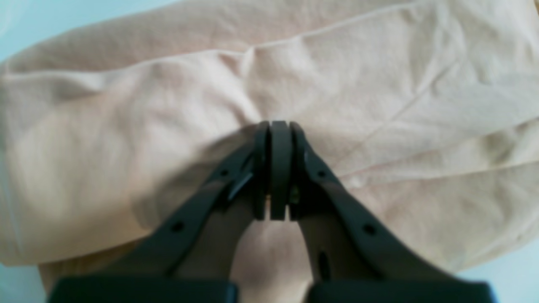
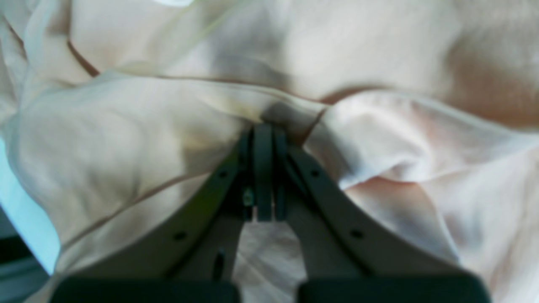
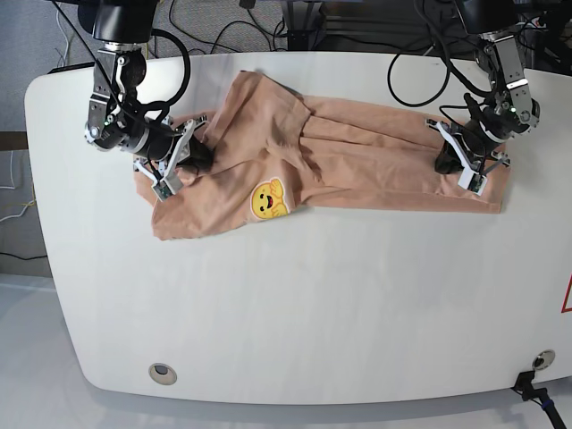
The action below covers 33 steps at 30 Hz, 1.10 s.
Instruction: Fold the T-shirt properly
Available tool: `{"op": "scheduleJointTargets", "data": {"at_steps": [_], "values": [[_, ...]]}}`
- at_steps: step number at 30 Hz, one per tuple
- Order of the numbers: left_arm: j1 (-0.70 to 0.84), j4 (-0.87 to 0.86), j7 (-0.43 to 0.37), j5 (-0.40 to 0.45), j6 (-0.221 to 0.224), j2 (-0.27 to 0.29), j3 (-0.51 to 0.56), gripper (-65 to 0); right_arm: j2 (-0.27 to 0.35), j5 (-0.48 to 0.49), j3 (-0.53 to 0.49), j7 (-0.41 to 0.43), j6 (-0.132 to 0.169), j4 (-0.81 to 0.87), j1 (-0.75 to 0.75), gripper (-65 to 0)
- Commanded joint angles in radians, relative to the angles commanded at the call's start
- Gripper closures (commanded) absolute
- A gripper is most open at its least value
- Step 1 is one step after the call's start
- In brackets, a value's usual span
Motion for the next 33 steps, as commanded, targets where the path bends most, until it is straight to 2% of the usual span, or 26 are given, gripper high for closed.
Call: {"op": "scheduleJointTargets", "data": {"at_steps": [2,7,10,12,18,21,29,33], "values": [[-0.003,-0.005,0.000,0.000,0.000,-0.023,-0.002,0.0,0.005,0.000,0.002,0.011,0.000,-0.051,0.040,0.0],[-0.003,-0.005,0.000,-0.002,0.000,-0.026,-0.002,0.0,0.006,-0.002,0.003,0.031,-0.003,-0.118,0.091,0.0],[-0.003,-0.005,0.000,-0.002,0.000,-0.026,-0.003,0.0,0.006,0.000,0.003,0.035,-0.046,-0.117,0.095,0.0],[-0.003,-0.002,0.000,-0.003,0.000,-0.026,-0.003,0.0,0.003,0.003,0.003,0.035,-0.048,-0.101,0.094,0.0],[-0.015,0.072,-0.002,-0.003,0.000,-0.026,-0.003,0.0,-0.002,0.008,0.003,0.029,-0.058,0.069,0.069,0.0],[-0.017,0.126,-0.002,-0.003,0.000,-0.026,-0.003,0.0,-0.003,0.008,0.003,-0.020,-0.058,0.158,0.072,0.0],[-0.015,0.232,-0.002,-0.003,0.000,-0.026,-0.005,0.0,-0.038,0.000,0.002,-0.054,-0.058,0.350,0.064,0.0],[-0.011,0.293,-0.002,-0.003,0.000,-0.025,-0.046,0.0,-0.058,0.000,0.000,-0.054,-0.060,0.457,0.038,0.0]]}}
